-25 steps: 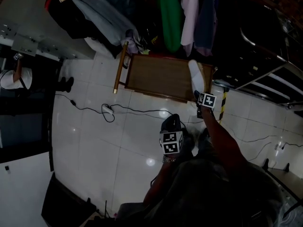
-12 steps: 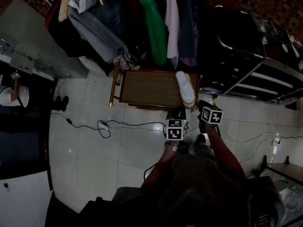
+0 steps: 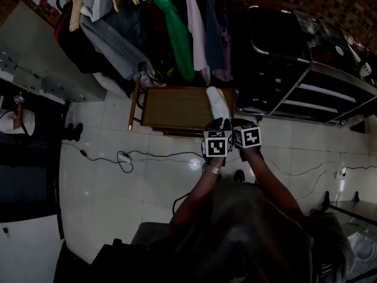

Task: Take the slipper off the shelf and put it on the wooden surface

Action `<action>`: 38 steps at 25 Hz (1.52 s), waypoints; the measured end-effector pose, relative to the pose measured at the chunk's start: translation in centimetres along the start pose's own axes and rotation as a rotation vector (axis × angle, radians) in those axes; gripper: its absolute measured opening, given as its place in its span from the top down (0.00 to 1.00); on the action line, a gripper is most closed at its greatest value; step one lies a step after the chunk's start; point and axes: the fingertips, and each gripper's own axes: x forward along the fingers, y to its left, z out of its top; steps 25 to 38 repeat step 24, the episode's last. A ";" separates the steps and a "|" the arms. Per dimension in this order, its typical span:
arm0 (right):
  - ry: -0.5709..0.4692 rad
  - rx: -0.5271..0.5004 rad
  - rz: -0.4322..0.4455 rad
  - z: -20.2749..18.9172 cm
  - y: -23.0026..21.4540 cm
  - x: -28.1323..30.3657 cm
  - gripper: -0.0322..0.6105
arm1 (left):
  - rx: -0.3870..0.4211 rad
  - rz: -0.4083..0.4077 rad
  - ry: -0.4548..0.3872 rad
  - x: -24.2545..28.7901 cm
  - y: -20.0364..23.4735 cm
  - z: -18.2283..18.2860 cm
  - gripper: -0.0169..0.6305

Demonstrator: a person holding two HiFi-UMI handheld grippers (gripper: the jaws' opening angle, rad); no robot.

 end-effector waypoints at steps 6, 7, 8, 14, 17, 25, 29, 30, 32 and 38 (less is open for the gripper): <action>-0.083 -0.069 0.037 3.2 1.5 -1.8 0.95 | -0.005 0.050 -0.100 -1.2 -0.1 2.1 0.89; -0.090 -0.072 0.041 3.5 1.6 -2.1 0.95 | 0.000 0.058 -0.112 -1.3 -0.2 2.3 0.89; -0.094 -0.072 0.045 3.5 1.6 -2.3 0.95 | 0.005 0.062 -0.121 -1.4 -0.3 2.6 0.89; -0.127 -0.054 0.046 3.8 0.8 -3.2 0.95 | 0.040 0.039 -0.131 -1.2 -1.8 3.1 0.89; -0.141 -0.052 0.040 4.4 0.2 -3.6 0.95 | 0.050 0.023 -0.134 -0.9 -2.5 3.3 0.89; -0.146 -0.031 0.044 4.2 -0.1 -4.4 0.95 | 0.071 0.006 -0.140 -0.9 -3.5 3.5 0.89; -0.146 -0.031 0.044 4.2 -0.1 -4.4 0.95 | 0.071 0.006 -0.140 -0.9 -3.5 3.5 0.89; -0.146 -0.031 0.044 4.2 -0.1 -4.4 0.95 | 0.071 0.006 -0.140 -0.9 -3.5 3.5 0.89; -0.146 -0.031 0.044 4.2 -0.1 -4.4 0.95 | 0.071 0.006 -0.140 -0.9 -3.5 3.5 0.89; -0.146 -0.031 0.044 4.2 -0.1 -4.4 0.95 | 0.071 0.006 -0.140 -0.9 -3.5 3.5 0.89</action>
